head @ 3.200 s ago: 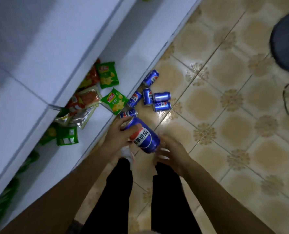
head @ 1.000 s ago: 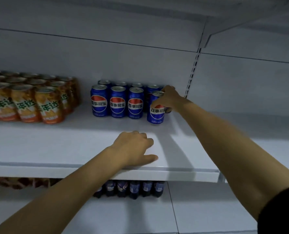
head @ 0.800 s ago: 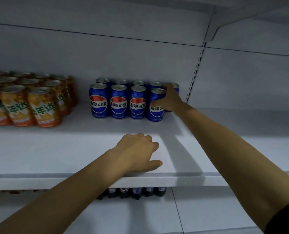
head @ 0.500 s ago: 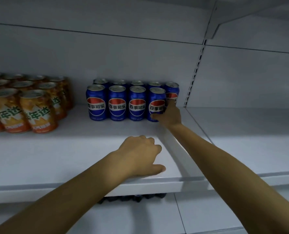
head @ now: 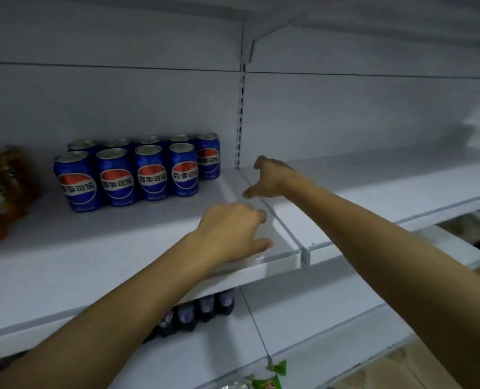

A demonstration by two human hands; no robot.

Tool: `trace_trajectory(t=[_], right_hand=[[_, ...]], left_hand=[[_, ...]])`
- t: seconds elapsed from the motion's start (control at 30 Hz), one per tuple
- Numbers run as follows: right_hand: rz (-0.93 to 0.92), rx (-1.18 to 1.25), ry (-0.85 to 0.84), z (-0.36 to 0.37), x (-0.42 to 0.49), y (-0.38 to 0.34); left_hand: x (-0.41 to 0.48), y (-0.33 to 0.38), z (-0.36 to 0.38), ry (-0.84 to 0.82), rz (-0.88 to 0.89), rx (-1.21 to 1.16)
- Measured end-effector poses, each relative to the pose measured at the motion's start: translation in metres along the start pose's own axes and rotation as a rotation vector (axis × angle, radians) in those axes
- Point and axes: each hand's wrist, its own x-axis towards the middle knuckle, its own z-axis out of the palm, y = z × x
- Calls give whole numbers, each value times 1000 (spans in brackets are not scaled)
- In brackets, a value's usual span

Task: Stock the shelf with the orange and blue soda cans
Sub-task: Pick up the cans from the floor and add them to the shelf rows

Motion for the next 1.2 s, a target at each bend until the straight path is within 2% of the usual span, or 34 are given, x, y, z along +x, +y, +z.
trace_trajectory(t=[0.07, 0.17, 0.3, 0.4, 0.57, 0.73, 0.83, 0.93, 1.0, 1.13, 1.2], right_hand=[[59, -65, 49, -16, -29, 45], [197, -164, 86, -33, -80, 117], [349, -195, 69, -44, -147, 203], [426, -174, 35, -41, -193, 257], [489, -118, -20, 16, -238, 327], [501, -18, -209, 154, -246, 369], [510, 51, -329, 262, -245, 381], [527, 119, -420, 383, -242, 385], [546, 191, -481, 461, -239, 383], [579, 314, -544, 613, -230, 380], [598, 379, -564, 686, -225, 375]], left_hand=[[18, 42, 0, 78, 69, -27], [42, 108, 8, 90, 181, -74], [70, 197, 29, 20, 295, -152], [85, 262, 52, -34, 361, -127], [92, 337, 121, -121, 434, -42], [64, 363, 245, -347, 487, -28], [33, 358, 344, -544, 520, 16], [-6, 345, 459, -673, 500, 21], [-44, 334, 543, -845, 349, -85], [-129, 312, 707, -973, 106, -206], [-157, 308, 775, -1024, -79, -262]])
